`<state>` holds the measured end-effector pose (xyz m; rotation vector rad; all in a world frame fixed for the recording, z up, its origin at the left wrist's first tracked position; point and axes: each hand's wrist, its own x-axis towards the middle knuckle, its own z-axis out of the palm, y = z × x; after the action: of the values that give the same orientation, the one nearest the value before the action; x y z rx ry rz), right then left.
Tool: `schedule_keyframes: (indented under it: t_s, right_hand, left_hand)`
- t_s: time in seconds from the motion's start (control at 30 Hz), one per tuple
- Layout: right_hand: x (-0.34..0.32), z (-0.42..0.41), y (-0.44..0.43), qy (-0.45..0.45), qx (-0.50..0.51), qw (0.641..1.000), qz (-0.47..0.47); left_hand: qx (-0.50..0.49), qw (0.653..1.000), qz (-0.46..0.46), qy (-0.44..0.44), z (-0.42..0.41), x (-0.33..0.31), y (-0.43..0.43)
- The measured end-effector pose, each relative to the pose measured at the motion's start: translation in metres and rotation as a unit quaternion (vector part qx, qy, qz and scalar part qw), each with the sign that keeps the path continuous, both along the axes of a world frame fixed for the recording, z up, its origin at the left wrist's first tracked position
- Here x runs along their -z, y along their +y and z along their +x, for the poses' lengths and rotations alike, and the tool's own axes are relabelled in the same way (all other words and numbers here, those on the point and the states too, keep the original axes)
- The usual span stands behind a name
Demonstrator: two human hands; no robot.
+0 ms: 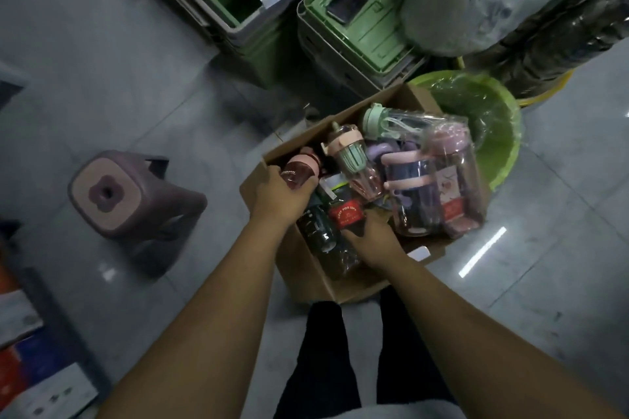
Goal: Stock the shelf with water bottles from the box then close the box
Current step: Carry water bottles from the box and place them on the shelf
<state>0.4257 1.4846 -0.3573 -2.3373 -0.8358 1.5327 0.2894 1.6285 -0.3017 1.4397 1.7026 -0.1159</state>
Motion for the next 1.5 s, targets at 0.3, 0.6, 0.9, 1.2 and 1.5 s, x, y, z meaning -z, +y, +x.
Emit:
schedule_keyframes:
  t_s: [0.3,0.6,0.9,1.2,1.5]
  right_hand:
    - [0.047,0.004,0.018,-0.013,-0.036,0.997,-0.061]
    - [0.031,0.019,0.02,0.067,0.058,0.994,-0.071]
    - [-0.009,0.025,0.012,0.15,0.108,0.98,-0.079]
    - [-0.058,0.037,-0.027,0.206,0.137,0.968,-0.048]
    - [-0.115,0.028,-0.025,0.342,0.215,0.913,0.054]
  left_hand:
    - [-0.102,0.993,-0.051,0.036,0.012,0.016,0.029]
    - [-0.278,0.926,-0.224,-0.123,-0.033,-0.039,0.001]
    - [-0.411,0.748,-0.336,-0.399,-0.067,-0.062,-0.068]
    - [-0.361,0.79,-0.301,-0.394,-0.083,-0.044,-0.078]
    - [-0.33,0.842,-0.213,-0.369,-0.092,-0.044,-0.077]
